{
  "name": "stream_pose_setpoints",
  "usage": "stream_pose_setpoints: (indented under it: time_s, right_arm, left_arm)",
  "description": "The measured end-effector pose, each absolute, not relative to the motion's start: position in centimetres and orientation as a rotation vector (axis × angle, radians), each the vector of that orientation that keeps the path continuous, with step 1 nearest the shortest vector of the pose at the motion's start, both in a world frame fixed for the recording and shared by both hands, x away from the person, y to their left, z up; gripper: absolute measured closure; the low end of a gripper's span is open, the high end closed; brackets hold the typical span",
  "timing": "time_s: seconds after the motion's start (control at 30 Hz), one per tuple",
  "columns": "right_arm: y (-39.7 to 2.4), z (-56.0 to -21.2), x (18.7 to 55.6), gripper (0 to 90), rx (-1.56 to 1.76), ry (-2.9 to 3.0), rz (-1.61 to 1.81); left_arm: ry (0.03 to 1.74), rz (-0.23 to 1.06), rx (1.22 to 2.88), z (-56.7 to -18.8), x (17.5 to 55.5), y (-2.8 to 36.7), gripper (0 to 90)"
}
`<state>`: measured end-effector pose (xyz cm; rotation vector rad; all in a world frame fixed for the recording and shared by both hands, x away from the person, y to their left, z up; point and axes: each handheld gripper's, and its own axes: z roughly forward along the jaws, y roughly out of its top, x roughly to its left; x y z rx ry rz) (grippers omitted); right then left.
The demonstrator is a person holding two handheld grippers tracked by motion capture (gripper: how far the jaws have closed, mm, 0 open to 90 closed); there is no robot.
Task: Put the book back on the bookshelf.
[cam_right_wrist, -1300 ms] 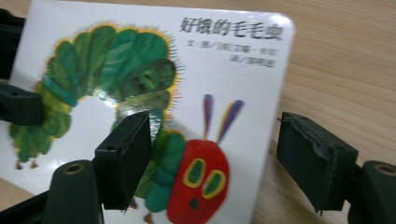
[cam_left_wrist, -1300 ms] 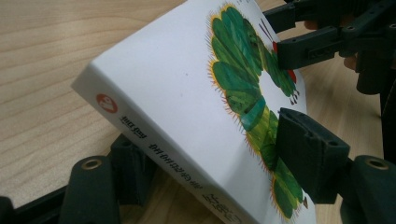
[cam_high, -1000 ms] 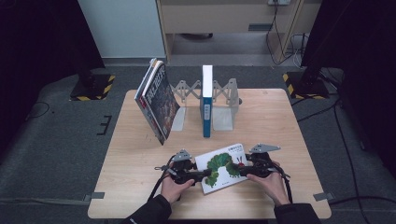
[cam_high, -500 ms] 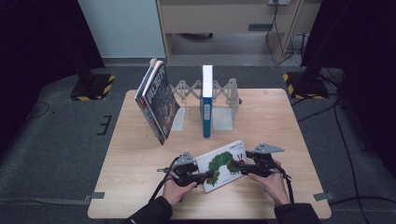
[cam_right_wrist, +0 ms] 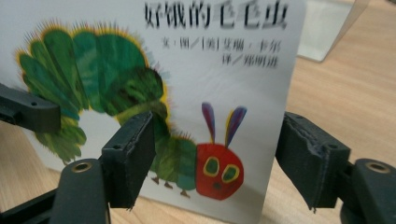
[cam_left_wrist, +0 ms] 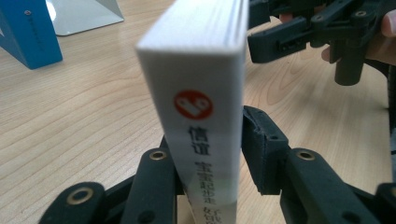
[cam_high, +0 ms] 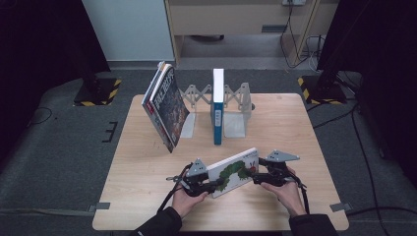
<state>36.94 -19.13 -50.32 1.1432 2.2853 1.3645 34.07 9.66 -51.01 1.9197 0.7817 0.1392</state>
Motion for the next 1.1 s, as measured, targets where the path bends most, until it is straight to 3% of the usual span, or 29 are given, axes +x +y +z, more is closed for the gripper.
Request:
stream_pose_setpoints:
  time_s: [0.3, 0.63, 1.1]
  right_arm:
    - [-19.1, -50.5, 36.9, 28.5, 1.14, 2.31, 1.344]
    - [-19.1, -50.4, 37.0, 28.9, 1.143, 2.305, 1.39]
    - [-19.9, -50.1, 37.1, 27.0, 1.164, 2.279, 1.39]
  left_arm:
    - [0.789, 0.104, 1.988, -52.2, 33.9, 8.9, 64.1]
    - [0.785, 0.037, 1.982, -50.1, 33.7, 9.1, 73.5]
    - [0.859, 0.053, 1.947, -47.2, 33.9, 10.2, 74.2]
